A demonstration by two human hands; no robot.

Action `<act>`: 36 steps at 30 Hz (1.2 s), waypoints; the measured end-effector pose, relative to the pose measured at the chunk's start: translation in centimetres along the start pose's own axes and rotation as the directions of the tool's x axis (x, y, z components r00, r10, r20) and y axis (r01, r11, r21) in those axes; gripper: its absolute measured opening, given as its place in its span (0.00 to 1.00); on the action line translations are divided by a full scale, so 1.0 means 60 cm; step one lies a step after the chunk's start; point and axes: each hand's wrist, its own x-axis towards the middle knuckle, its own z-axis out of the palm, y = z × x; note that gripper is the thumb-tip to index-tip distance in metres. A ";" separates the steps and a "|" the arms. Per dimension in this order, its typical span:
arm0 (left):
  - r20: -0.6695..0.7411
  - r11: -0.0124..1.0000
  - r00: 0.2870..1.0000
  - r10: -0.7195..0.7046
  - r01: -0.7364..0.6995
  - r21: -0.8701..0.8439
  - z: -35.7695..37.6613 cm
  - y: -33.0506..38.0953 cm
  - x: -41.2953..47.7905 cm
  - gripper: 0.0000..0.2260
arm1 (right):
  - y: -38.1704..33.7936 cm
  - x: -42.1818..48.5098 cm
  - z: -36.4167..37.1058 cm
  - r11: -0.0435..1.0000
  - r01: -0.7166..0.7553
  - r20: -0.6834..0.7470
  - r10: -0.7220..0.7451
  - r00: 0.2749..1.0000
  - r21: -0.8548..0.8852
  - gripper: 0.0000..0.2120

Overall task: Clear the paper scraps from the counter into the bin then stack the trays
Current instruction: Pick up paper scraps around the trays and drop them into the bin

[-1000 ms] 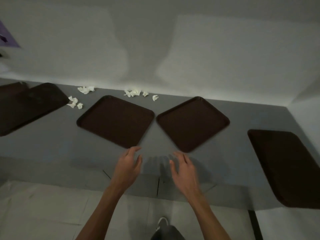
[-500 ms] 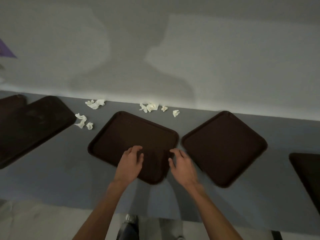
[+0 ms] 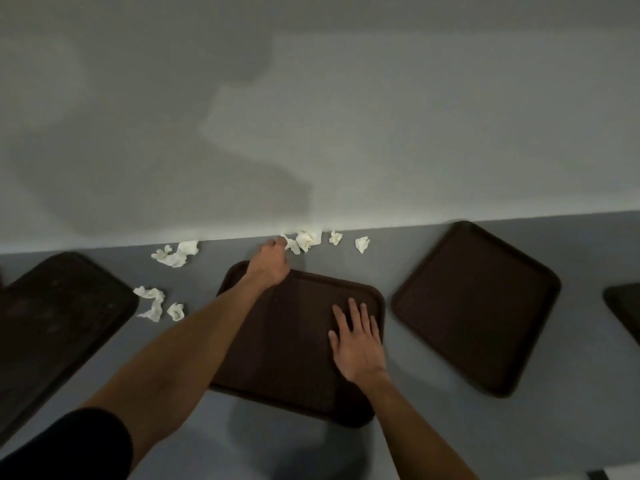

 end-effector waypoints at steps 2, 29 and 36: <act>0.001 1.000 1.000 0.015 -0.015 -0.017 0.006 0.003 0.035 0.21 | 0.000 -0.004 0.012 1.000 -0.006 -0.007 0.006 1.000 0.006 0.30; -0.111 0.822 0.980 -0.163 0.072 -0.565 -0.006 -0.019 -0.116 0.13 | -0.087 0.163 -0.103 0.995 0.042 -0.196 -0.022 0.980 0.095 0.15; -0.075 0.749 0.981 -0.179 0.086 -0.657 -0.014 -0.065 -0.199 0.08 | -0.145 0.380 -0.109 0.990 0.143 -0.032 -0.143 0.989 -0.004 0.30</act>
